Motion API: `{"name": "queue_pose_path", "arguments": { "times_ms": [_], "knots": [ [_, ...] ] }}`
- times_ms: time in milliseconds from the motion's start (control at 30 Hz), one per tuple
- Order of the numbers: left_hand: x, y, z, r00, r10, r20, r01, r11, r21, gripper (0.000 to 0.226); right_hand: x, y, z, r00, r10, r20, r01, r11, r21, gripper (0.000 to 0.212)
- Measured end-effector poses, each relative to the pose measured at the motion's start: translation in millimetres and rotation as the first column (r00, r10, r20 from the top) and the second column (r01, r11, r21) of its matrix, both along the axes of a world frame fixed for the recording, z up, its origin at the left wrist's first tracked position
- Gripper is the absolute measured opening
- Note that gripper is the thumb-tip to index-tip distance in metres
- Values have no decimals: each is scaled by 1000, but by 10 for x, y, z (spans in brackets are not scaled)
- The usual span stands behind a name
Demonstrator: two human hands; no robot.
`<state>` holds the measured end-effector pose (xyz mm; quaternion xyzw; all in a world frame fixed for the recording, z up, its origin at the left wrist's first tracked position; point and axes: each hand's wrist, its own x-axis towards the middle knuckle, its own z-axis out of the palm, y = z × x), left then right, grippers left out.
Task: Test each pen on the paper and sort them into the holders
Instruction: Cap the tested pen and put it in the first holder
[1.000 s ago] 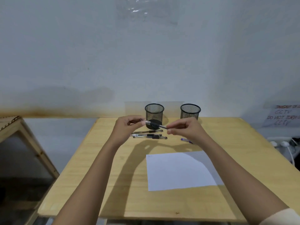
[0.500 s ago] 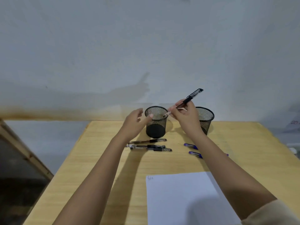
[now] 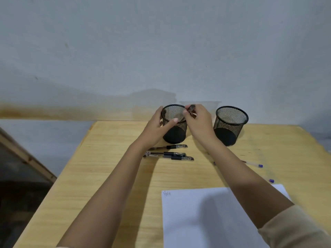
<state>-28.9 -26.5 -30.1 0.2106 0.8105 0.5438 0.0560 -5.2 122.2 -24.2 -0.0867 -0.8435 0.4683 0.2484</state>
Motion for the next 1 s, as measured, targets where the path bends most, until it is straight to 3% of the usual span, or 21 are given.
{"name": "queue_pose_path", "arguments": {
  "times_ms": [167,267,333,433,500,667,867,1000],
  "knots": [
    [2,-2,37,1000,-17,1,17,1000,-19,32,102,17,82,997,42,60,-41,999,-13,44],
    [54,-49,76,1000,1,21,0,997,-79,82,273,12,39,998,58,32,-54,991,-123,46],
    [128,-137,65,998,55,-5,-55,990,-131,85,463,-17,-62,1000,22,-20,-25,990,-140,41],
    [372,-394,-80,989,115,-90,-136,951,-278,77,769,-120,-289,998,52,-43,-53,999,-13,28],
    [609,-596,-234,981,140,-131,-183,890,-418,75,876,-201,-419,990,139,29,-142,979,144,23],
    [1020,-942,-509,972,165,-165,-232,760,-607,81,815,-329,-520,946,234,225,-316,822,474,23],
    [1072,-1032,-638,969,139,-203,-243,668,-704,82,764,-378,-484,949,203,241,-310,729,610,24],
    [1060,-1031,-668,967,145,-209,-252,658,-709,80,817,-385,-522,946,206,249,-320,701,637,24]
  ]
}}
